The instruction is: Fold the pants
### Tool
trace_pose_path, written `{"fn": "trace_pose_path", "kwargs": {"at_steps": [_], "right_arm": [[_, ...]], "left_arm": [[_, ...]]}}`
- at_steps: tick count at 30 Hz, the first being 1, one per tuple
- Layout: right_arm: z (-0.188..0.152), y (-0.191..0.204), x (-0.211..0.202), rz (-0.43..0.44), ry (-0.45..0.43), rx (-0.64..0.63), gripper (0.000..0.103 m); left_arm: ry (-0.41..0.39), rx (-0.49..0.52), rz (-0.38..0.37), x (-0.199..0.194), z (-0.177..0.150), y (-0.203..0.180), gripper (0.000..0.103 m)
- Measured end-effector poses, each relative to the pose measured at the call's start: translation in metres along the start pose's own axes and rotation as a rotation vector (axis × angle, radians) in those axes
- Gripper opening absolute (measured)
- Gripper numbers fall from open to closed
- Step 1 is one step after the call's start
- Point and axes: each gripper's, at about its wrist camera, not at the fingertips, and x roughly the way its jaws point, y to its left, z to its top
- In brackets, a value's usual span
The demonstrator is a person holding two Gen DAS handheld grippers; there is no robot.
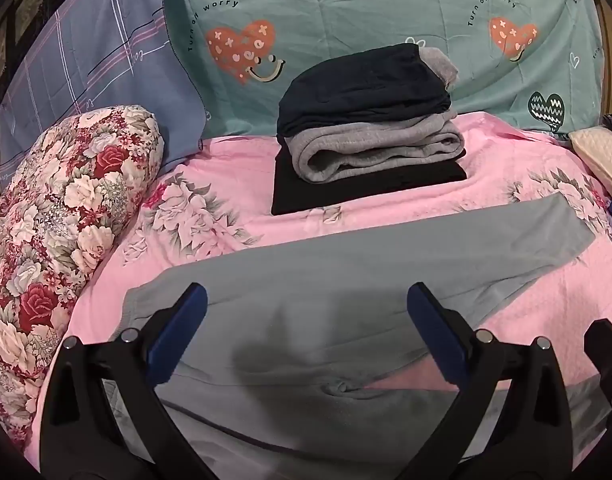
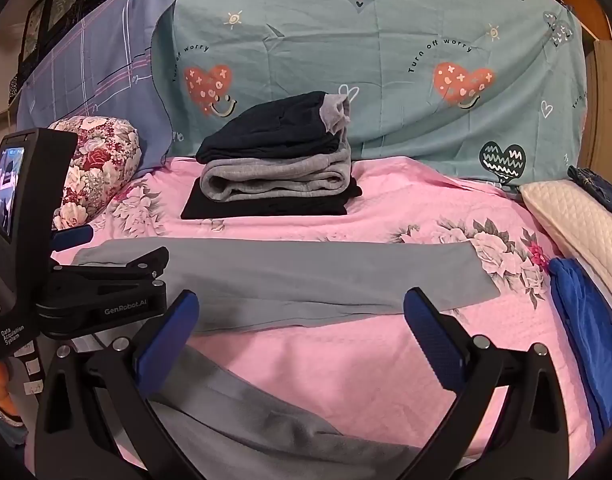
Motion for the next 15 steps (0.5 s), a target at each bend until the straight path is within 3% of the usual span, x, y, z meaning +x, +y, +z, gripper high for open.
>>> {"fn": "trace_pose_path", "kwargs": {"at_steps": [15], "right_arm": [[-0.0004,0.0017,0.0005,0.013,0.001,-0.008,0.102]], "left_arm": [[-0.009,-0.003,-0.001,0.0004,0.0001,0.0008,0.101]]}}
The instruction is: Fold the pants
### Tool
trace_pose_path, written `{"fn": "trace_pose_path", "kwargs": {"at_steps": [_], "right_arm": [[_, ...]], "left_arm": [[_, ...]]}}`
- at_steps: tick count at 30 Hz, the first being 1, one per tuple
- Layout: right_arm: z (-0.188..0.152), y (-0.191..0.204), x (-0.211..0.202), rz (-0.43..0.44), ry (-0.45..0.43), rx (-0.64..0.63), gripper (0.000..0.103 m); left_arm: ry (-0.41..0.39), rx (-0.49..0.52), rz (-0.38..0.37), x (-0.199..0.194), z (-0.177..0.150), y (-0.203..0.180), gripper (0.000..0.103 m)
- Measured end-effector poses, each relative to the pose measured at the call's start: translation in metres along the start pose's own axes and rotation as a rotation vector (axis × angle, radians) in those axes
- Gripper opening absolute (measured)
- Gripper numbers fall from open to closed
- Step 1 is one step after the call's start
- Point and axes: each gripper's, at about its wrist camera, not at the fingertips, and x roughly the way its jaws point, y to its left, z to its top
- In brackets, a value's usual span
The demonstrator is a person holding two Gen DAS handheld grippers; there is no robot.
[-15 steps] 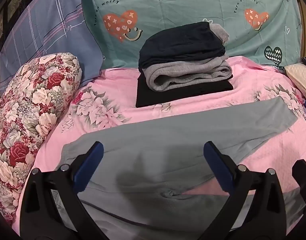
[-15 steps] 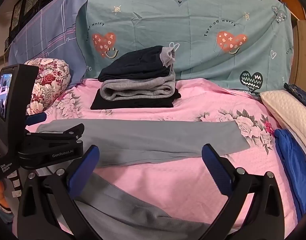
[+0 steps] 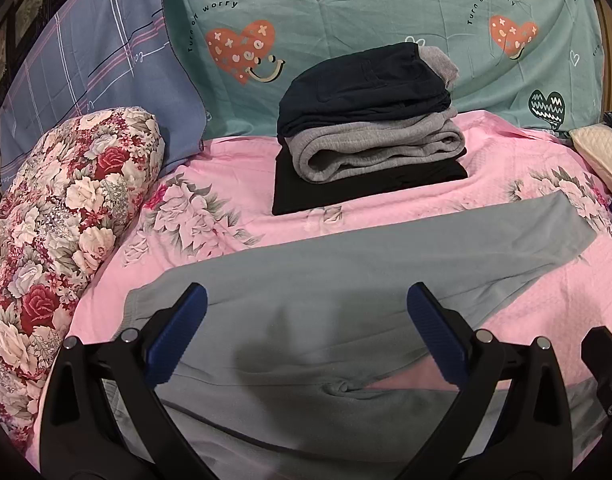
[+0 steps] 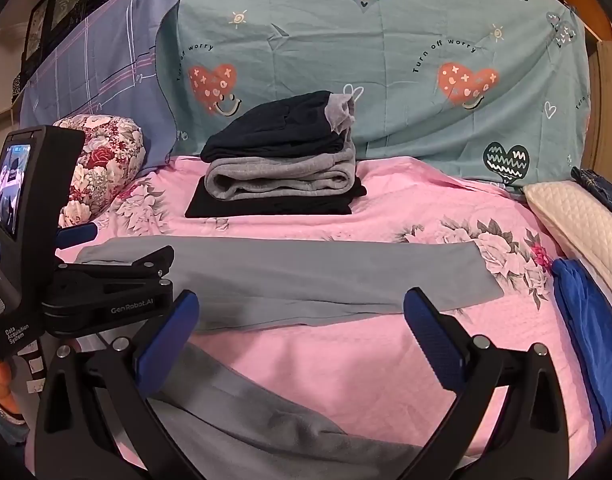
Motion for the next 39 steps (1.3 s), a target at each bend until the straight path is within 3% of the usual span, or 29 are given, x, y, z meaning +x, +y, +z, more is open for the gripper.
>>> {"fn": "trace_pose_path", "kwargs": {"at_steps": [31,39], "right_arm": [[-0.0008,-0.0013,0.0004,0.009,0.001,0.018,0.102],[-0.0017,-0.0027,0.0016,-0.029,0.004,0.016,0.102]], "left_arm": [[0.010,0.002,0.005,0.0042,-0.0041,0.0044,0.101],[0.076,0.016,0.032,0.0087,-0.0044,0.0061,0.101]]}}
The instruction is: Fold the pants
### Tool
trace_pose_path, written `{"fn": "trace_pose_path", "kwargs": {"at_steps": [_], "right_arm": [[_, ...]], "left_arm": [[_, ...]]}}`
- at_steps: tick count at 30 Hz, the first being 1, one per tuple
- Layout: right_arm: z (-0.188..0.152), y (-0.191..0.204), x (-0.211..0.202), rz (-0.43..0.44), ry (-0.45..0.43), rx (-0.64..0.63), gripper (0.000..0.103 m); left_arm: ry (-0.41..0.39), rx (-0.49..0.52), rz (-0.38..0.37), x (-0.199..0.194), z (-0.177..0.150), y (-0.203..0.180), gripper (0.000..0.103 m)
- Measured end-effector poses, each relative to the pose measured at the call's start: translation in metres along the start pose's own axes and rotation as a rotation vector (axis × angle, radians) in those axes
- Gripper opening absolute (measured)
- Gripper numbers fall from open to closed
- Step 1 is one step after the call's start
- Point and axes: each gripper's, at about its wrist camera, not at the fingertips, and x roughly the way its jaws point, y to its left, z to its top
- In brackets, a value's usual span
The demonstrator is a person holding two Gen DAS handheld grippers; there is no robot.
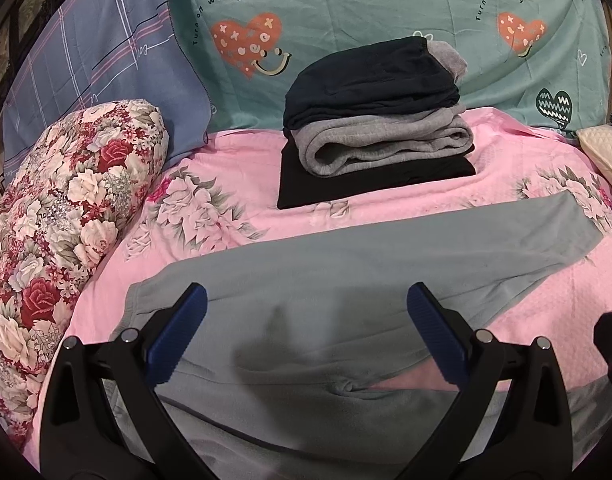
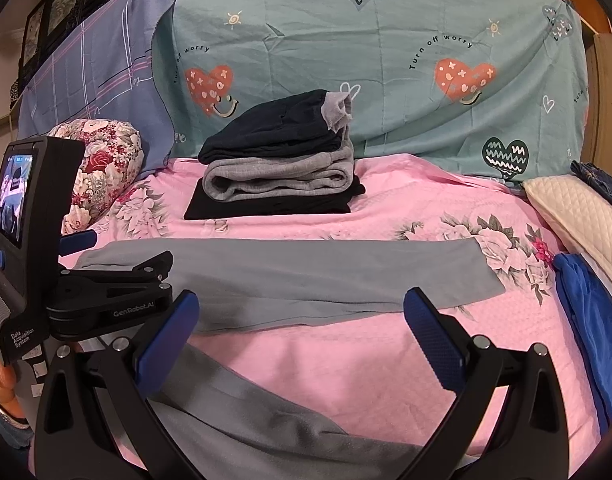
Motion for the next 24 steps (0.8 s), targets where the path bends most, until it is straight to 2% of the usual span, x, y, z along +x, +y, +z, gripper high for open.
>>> {"fn": "trace_pose_path", "kwargs": {"at_steps": [4,5,9,15,20,24], "right_arm": [[-0.002,-0.010,0.014,-0.115,0.055,0.005,0.102],[-0.003,-0.014,0.017,-0.115,0.071,0.027,0.102],[-0.007,-0.032,0.028,-0.094,0.124,0.115,0.102],[-0.006,-0.038,0.032,-0.098,0.139,0.130,0.102],[-0.006,-0.033,0.030,-0.077,0.139,0.117,0.102],[-0.006,-0.028,0.029,-0.064,0.128,0.094,0.102]], "left_arm": [[-0.014,-0.027,0.005,0.001,0.001,0.004,0.101],[0.008,-0.025,0.004,0.002,0.001,0.003,0.101],[-0.008,-0.041,-0.007,0.002,0.001,0.003,0.101],[-0.051,-0.025,0.022,-0.008,0.000,0.001,0.101],[-0.052,-0.055,-0.037,-0.021,-0.001,0.004,0.101],[-0.043,-0.035,-0.072,-0.021,-0.004,0.000,0.101]]}}
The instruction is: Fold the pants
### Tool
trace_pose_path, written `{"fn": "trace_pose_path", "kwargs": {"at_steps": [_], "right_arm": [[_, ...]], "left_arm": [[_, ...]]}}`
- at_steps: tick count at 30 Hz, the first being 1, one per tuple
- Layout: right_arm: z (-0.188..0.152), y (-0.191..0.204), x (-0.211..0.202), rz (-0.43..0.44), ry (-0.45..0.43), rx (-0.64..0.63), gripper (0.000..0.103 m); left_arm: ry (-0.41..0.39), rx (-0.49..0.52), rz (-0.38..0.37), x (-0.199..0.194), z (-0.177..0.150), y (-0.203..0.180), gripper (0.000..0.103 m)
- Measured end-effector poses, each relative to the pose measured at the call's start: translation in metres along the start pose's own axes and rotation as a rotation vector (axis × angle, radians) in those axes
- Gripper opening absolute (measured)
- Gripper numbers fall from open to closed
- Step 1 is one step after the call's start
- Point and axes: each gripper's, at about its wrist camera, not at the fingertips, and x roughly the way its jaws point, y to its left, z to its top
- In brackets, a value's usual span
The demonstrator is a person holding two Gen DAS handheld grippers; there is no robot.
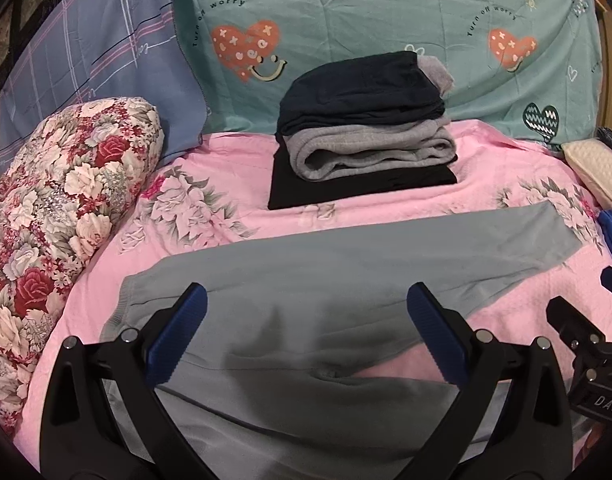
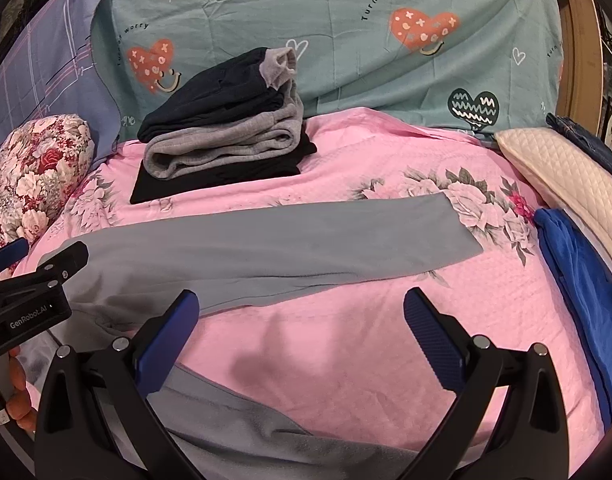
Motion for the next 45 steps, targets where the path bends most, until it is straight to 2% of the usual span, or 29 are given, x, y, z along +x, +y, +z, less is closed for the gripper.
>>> {"fn": "trace_pose_path", "kwargs": {"at_steps": [9,12,32,38,45], "right_arm": [[-0.006,0.016,0.005,0.017,0.010,-0.082,0.102],[-0.008,0.019,0.008,0.006,0.016,-0.101,0.102],[-0.010,0.025,0.007,-0.016,0.018,-0.131,0.102],[-0.011,0.025,0.006,-0.014,0.017,-0.133,0.102],[-0.011,0.033,-0.003,-0.005,-0.010,-0.155,0.102]], "left_arm": [[0.051,0.042,-0.066,0.005,-0.006,-0.012,0.101],[0.076,0.054,-0.050,0.009,-0.008,-0.015,0.101],[0.072,0.039,-0.026,0.012,-0.008,-0.010,0.101],[0.043,0.043,-0.011,-0.001,-0.003,-0.009,0.101],[0.016,0.002,0.012,-0.020,-0.004,0.008,0.101]]}}
